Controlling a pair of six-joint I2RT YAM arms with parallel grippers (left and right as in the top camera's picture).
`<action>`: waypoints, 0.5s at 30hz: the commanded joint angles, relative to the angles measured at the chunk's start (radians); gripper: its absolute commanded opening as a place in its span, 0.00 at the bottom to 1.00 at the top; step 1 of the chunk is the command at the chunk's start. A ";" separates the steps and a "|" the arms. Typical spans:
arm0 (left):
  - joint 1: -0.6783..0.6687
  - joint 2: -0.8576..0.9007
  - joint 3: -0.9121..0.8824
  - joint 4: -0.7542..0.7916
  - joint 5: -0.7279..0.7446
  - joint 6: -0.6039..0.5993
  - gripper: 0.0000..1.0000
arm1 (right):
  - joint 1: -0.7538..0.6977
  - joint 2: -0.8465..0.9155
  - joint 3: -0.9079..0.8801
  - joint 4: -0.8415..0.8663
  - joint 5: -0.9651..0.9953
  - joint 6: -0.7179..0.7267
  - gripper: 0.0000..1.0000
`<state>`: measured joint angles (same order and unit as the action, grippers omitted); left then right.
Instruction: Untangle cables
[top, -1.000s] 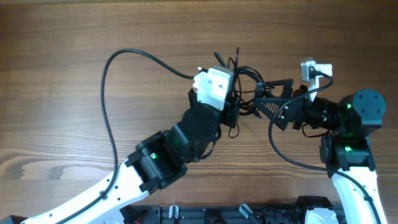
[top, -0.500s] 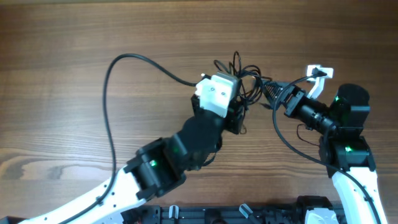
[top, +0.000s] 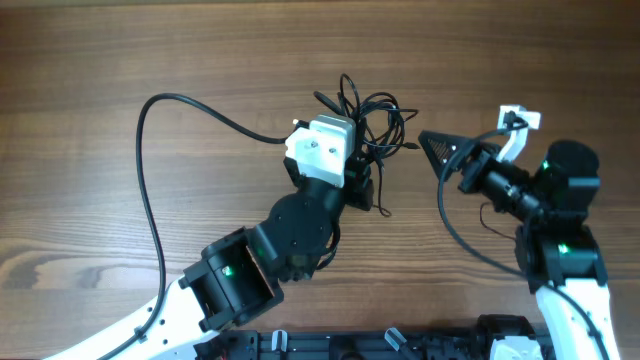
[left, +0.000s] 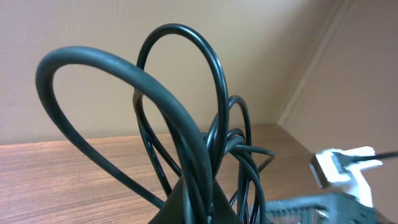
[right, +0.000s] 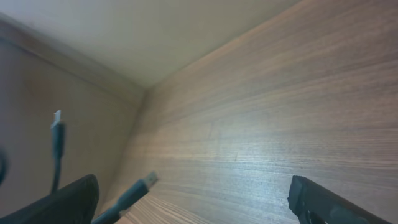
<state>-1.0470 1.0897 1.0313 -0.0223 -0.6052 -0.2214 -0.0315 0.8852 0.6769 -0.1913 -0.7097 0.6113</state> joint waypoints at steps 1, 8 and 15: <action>0.009 -0.011 0.003 -0.004 -0.028 0.013 0.04 | -0.002 -0.072 0.077 -0.117 0.084 -0.073 0.99; 0.013 -0.009 0.003 -0.015 0.031 0.013 0.04 | -0.002 -0.072 0.403 -0.577 0.377 -0.290 1.00; 0.013 -0.001 0.003 -0.016 0.497 0.238 0.04 | -0.002 -0.072 0.632 -0.783 0.224 -0.791 1.00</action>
<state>-1.0378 1.0901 1.0313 -0.0448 -0.4385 -0.1699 -0.0315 0.8135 1.2507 -0.9154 -0.3813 0.1421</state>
